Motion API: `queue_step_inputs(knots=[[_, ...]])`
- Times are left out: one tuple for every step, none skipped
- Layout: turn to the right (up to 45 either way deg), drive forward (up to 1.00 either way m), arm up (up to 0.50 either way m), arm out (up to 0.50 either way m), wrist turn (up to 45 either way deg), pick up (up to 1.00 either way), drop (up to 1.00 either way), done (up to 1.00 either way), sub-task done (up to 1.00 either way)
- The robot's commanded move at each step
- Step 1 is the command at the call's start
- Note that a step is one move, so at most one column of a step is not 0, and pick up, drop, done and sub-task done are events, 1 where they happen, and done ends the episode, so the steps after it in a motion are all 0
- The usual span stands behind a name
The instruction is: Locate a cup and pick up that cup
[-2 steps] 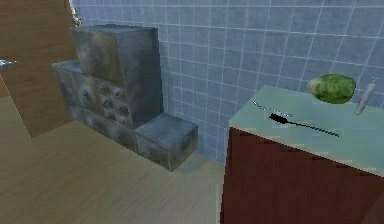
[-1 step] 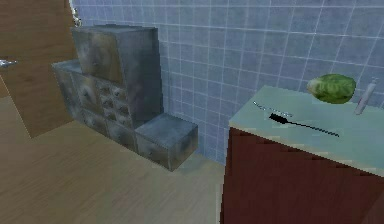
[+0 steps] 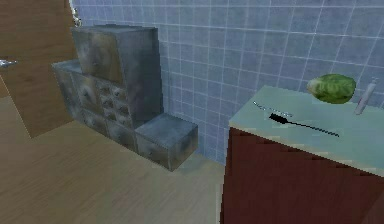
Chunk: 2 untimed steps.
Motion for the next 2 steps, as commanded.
queue_step_inputs(knots=[[0.0, 0.00, 0.00, 0.50, 0.0, 0.00, 0.00, 0.00, 0.00], [0.0, 0.00, 0.00, 0.00, 45.0, 0.00, 0.00, 0.00, 0.00]])
